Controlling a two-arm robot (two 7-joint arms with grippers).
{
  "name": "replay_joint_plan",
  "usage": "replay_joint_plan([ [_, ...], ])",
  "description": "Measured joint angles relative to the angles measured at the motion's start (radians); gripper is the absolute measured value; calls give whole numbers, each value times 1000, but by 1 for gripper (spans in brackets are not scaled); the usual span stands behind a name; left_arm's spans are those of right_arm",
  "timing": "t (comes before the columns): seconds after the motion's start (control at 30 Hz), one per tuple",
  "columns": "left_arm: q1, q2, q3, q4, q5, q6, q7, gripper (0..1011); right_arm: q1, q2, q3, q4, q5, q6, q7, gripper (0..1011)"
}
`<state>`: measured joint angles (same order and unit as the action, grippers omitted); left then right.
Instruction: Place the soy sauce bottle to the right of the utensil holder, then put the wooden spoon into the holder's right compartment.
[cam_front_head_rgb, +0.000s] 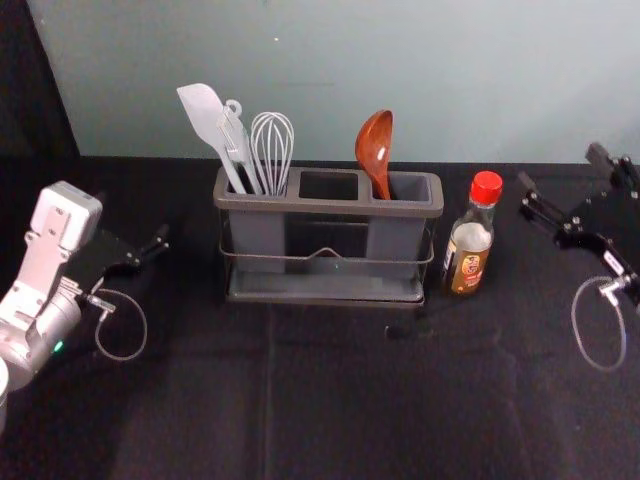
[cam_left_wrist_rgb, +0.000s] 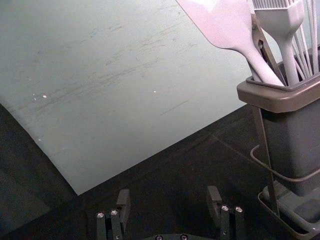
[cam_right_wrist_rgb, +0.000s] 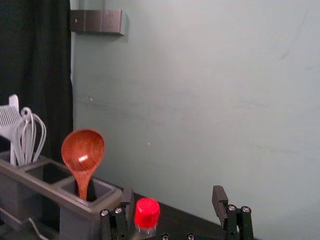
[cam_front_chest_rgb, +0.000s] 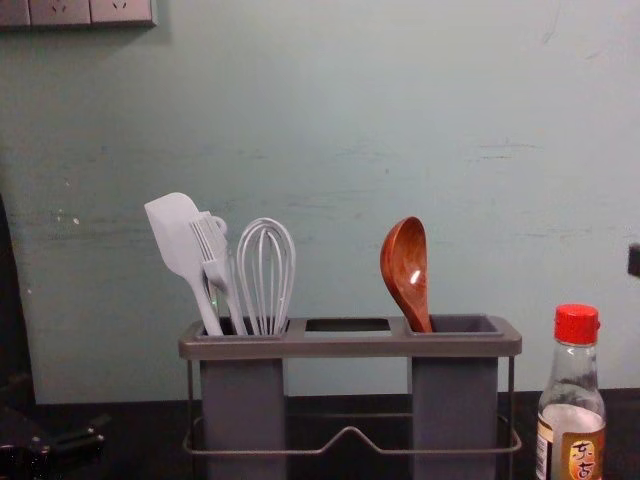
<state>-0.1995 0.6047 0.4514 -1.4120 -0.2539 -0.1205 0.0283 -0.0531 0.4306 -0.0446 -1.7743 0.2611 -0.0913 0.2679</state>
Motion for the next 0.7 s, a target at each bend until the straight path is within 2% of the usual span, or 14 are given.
replay_joint_plan([
  [0.33, 0, 0, 0, 0, 0, 0, 0, 1005, -54, -27, 9, 41, -3, -25, 16, 1003],
  [0.7, 0, 0, 0, 0, 0, 0, 0, 1005, -37, -78, -13, 128, -38, -16, -9, 1002],
])
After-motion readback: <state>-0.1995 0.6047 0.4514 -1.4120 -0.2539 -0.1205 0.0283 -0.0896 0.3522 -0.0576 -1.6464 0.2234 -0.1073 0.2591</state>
